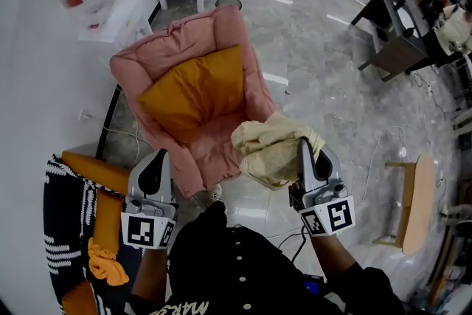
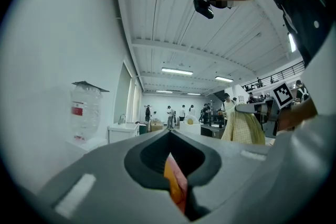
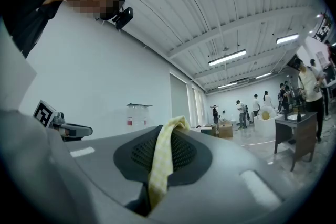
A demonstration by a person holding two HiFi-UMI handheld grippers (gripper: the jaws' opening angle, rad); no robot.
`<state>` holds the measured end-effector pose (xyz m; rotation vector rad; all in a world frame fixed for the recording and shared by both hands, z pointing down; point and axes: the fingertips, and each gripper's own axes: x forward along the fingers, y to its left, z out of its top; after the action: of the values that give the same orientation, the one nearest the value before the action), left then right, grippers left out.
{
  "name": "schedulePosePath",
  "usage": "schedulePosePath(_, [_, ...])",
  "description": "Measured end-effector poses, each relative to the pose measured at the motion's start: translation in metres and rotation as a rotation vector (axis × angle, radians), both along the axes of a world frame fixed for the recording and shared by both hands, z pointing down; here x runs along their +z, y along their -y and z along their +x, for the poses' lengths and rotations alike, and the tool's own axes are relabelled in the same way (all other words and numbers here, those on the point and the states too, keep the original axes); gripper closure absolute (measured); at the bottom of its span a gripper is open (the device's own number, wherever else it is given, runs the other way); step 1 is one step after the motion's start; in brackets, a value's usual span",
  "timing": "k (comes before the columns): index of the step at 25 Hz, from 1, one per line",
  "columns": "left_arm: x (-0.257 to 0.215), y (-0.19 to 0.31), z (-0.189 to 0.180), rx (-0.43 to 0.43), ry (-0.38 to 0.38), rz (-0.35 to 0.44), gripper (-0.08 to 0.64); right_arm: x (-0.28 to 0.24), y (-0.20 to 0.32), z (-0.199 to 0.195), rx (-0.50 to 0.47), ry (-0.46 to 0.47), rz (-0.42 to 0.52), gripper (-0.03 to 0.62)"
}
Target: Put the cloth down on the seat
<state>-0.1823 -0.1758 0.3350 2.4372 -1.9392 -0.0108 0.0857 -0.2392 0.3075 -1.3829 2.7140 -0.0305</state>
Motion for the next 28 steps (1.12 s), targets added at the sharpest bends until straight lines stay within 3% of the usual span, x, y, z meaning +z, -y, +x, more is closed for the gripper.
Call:
schedulePosePath(12, [-0.033,0.049,-0.029,0.013,0.007,0.059,0.560,-0.043,0.050,-0.027,0.007,0.006,0.091,0.552])
schedulePosePath(28, [-0.017,0.064,-0.027,-0.084,-0.027,-0.013,0.560,-0.035,0.089,-0.043,-0.122,-0.039,0.065,0.552])
